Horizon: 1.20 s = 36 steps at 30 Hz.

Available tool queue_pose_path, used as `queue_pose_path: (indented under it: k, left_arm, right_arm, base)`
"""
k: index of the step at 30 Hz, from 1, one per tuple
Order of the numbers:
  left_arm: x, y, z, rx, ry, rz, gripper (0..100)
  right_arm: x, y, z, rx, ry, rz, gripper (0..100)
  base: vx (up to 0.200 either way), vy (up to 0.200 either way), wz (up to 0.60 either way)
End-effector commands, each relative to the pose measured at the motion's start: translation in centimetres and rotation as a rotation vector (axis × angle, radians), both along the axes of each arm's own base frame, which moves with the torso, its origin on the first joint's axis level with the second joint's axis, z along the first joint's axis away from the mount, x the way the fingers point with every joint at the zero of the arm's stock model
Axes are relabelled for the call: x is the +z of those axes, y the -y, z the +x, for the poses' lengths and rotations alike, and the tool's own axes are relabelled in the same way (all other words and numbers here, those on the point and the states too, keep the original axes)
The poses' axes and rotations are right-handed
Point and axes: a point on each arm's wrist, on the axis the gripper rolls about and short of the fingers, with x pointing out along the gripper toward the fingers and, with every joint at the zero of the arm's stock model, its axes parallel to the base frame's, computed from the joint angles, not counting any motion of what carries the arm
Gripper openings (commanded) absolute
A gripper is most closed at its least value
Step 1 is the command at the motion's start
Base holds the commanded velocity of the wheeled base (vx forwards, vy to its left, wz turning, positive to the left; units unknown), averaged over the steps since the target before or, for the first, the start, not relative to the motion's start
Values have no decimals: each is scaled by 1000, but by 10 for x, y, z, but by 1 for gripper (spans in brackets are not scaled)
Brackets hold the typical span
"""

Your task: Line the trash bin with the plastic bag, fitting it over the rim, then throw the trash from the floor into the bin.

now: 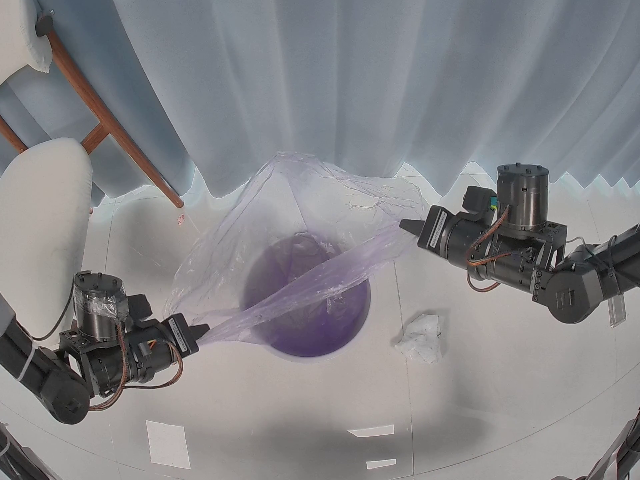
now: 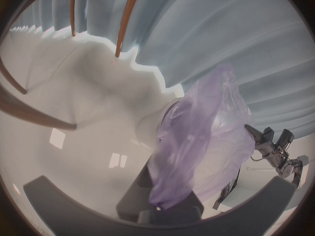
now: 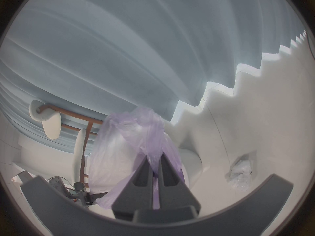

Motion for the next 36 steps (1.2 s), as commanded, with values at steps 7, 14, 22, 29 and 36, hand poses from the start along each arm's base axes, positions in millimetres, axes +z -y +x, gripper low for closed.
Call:
queue_pose_path:
  k: [7, 14, 22, 29, 36]
  left_arm:
    - [2, -6, 1, 18, -29, 9, 0]
    - [-15, -9, 12, 15, -47, 3, 0]
    - [-23, -7, -7, -47, -50, 65, 0]
    - [-34, -8, -21, -129, -57, 176, 0]
    - [-43, 2, -36, -204, -98, 210, 0]
  right_arm:
    - [-57, -4, 14, -20, -85, -27, 0]
    - [-86, -9, 25, -65, -82, -36, 0]
    - [-84, 11, -17, -46, -112, -51, 0]
    - [-103, 19, -51, -12, -138, -76, 0]
    - [-121, 19, -77, 39, -160, -98, 0]
  base:
    - [0, 0, 0]
    - [0, 0, 0]
    - [0, 0, 0]
    - [0, 0, 0]
    - [0, 0, 0]
